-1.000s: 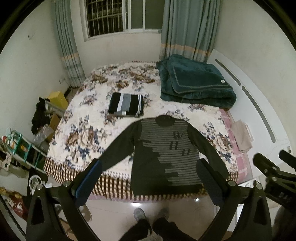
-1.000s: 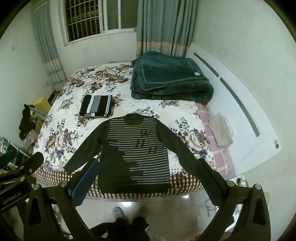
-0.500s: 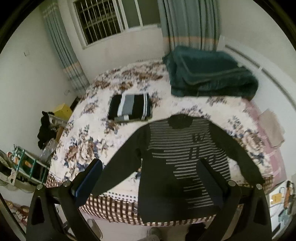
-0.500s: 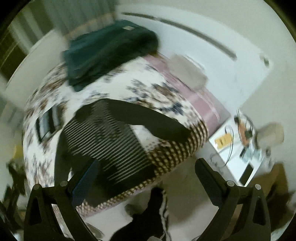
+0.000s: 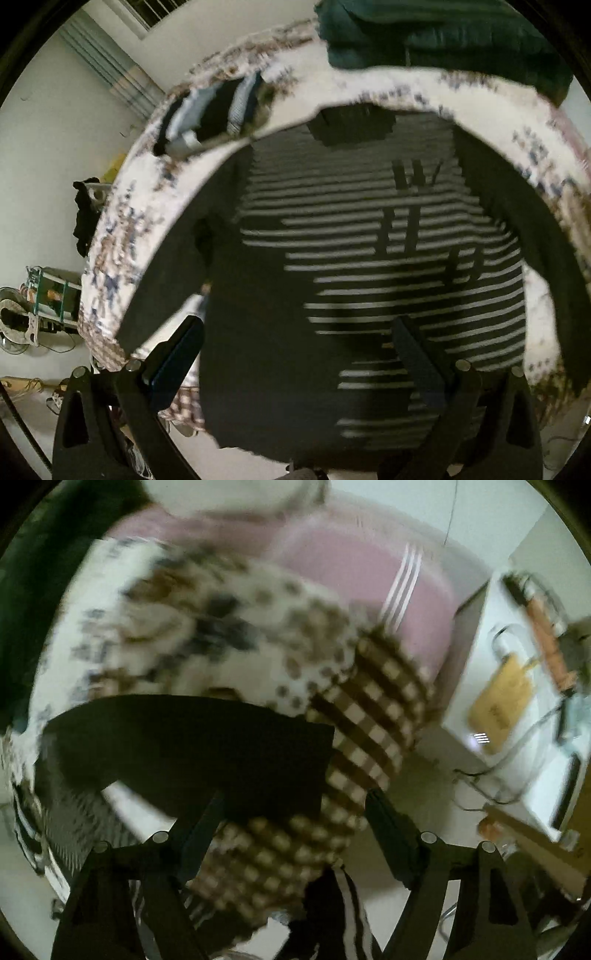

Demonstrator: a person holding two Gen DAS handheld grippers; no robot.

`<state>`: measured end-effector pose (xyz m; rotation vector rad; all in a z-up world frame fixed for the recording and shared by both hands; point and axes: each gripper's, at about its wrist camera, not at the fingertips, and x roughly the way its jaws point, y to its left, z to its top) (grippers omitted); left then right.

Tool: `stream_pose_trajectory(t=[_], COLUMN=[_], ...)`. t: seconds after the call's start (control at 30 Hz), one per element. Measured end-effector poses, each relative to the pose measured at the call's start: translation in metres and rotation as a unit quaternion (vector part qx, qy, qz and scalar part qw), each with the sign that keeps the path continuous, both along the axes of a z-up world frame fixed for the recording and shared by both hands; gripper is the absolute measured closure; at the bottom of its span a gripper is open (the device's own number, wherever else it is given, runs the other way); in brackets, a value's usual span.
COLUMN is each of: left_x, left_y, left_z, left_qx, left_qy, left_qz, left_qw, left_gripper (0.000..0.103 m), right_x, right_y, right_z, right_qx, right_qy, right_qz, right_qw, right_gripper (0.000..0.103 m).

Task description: Fold small clothes

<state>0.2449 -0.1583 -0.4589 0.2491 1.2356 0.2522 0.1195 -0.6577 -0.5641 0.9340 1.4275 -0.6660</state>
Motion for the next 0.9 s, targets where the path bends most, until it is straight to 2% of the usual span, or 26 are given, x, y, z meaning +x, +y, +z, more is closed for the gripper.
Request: stream_pose_trajectory(t=[0.07, 0.1, 0.13, 0.17, 0.2, 0.33, 0.43, 0.53, 0.6, 0.67, 0.7, 0.73, 0.77, 0.8, 0.9], left_x=[0.008, 0.011, 0.014, 0.018, 0.021, 0.03, 0.036, 0.041, 0.045, 0.047, 0.048, 0.048, 0.048, 0.047, 0.043], left_y=[-0.011, -0.015, -0.021, -0.025, -0.031, -0.056, -0.079, -0.095, -0.105, -0.111, -0.113, -0.115, -0.116, -0.117, -0.117], left_z=[-0.026, -0.034, -0.044, -0.049, -0.057, -0.072, -0.069, -0.064, -0.064, -0.066, -0.068, -0.069, -0.071, -0.072, -0.078], left_qx=[0.007, 0.007, 0.009, 0.009, 0.01, 0.006, -0.007, -0.023, -0.03, -0.034, -0.036, -0.039, -0.041, -0.041, -0.036], left_qy=[0.014, 0.018, 0.022, 0.025, 0.029, 0.036, 0.031, 0.024, 0.021, 0.022, 0.023, 0.025, 0.026, 0.026, 0.031], left_qz=[0.001, 0.001, -0.001, -0.002, -0.007, -0.027, -0.044, -0.055, -0.061, -0.063, -0.062, -0.062, -0.063, -0.064, -0.072], left_qw=[0.9999, 0.9998, 0.9997, 0.9996, 0.9995, 0.999, 0.9985, 0.9979, 0.9975, 0.9972, 0.9971, 0.997, 0.9968, 0.9967, 0.9963], left_gripper=[0.0, 0.0, 0.0, 0.0, 0.0, 0.0, 0.0, 0.0, 0.0, 0.0, 0.0, 0.0, 0.0, 0.0, 0.0], right_x=[0.003, 0.004, 0.006, 0.009, 0.01, 0.008, 0.006, 0.02, 0.028, 0.036, 0.036, 0.032, 0.023, 0.015, -0.003], right_y=[-0.004, -0.003, -0.001, 0.002, 0.005, -0.002, -0.032, -0.056, -0.072, -0.086, -0.093, -0.097, -0.101, -0.102, -0.098], right_z=[-0.04, -0.051, -0.059, -0.062, -0.06, -0.028, 0.0, 0.026, 0.032, 0.025, 0.022, 0.021, 0.018, 0.015, -0.003], right_qx=[0.025, 0.031, 0.035, 0.024, 0.002, -0.049, -0.079, -0.104, -0.123, -0.129, -0.124, -0.109, -0.088, -0.069, 0.0], right_qy=[0.005, 0.006, -0.004, -0.002, 0.002, -0.038, -0.069, -0.084, -0.078, -0.04, -0.018, -0.013, -0.03, -0.046, -0.084], right_qz=[-0.01, -0.01, -0.008, 0.002, 0.01, 0.018, 0.014, 0.021, 0.028, 0.026, 0.02, 0.006, -0.023, -0.046, -0.099], right_qw=[1.0, 0.999, 0.999, 1.0, 1.0, 0.998, 0.994, 0.991, 0.989, 0.991, 0.992, 0.994, 0.995, 0.995, 0.992], right_gripper=[0.022, 0.03, 0.044, 0.073, 0.097, 0.097, 0.097, 0.097, 0.096, 0.089, 0.073, 0.066, 0.057, 0.052, 0.049])
